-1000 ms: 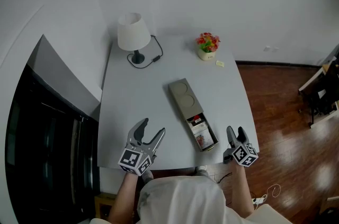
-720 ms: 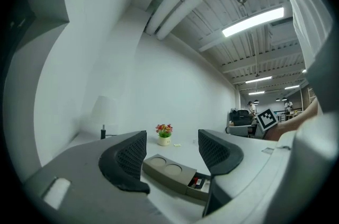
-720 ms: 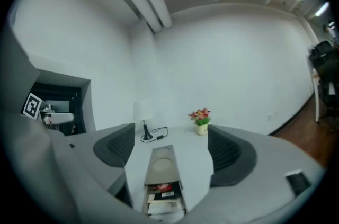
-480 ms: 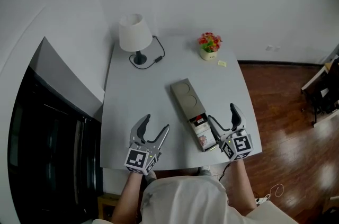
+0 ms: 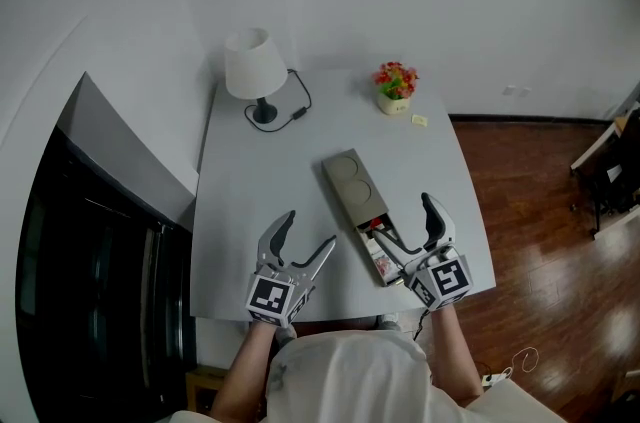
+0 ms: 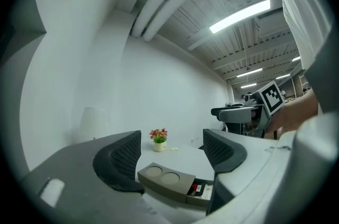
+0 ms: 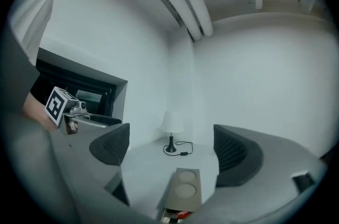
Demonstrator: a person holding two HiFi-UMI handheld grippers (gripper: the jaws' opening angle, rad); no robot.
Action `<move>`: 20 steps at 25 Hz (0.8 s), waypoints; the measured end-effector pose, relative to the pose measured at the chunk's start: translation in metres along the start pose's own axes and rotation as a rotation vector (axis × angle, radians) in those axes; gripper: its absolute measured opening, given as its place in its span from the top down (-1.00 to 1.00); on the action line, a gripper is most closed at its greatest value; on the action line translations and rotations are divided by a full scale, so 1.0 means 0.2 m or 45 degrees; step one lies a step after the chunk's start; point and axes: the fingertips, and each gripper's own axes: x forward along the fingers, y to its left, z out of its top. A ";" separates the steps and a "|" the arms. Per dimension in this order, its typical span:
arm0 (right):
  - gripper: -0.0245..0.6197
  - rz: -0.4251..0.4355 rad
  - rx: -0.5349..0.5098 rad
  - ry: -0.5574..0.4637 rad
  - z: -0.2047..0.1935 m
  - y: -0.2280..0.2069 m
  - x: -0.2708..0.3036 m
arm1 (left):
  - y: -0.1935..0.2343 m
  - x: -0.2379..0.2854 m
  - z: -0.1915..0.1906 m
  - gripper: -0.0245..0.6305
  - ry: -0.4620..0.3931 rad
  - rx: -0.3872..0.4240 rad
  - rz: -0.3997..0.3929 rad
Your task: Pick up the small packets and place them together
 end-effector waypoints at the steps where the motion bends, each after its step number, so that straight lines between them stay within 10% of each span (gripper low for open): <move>1: -0.64 0.002 0.001 -0.001 0.00 0.00 0.00 | 0.00 0.00 0.00 -0.15 -0.003 -0.007 0.001; 20: -0.53 0.139 0.002 0.157 -0.20 -0.04 -0.19 | -0.07 0.02 -0.06 -0.15 0.036 -0.042 -0.087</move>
